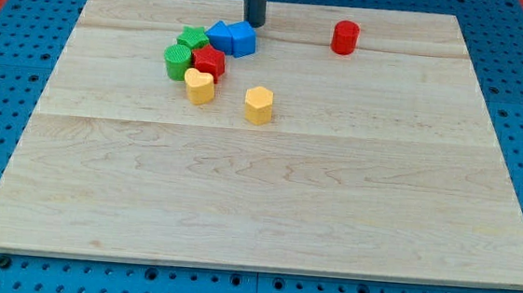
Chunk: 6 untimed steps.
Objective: Push the blue triangle into the red star
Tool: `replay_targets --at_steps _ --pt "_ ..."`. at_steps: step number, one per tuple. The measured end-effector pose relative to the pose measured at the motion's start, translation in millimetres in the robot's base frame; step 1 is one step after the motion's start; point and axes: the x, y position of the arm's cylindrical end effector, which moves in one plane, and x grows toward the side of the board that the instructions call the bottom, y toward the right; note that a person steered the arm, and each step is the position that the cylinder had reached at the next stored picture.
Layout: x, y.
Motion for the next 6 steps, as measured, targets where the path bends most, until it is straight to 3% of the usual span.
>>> replay_targets --at_steps 2,4,6 --pt "16 26" --pt "-15 -72" --pt "15 -27"
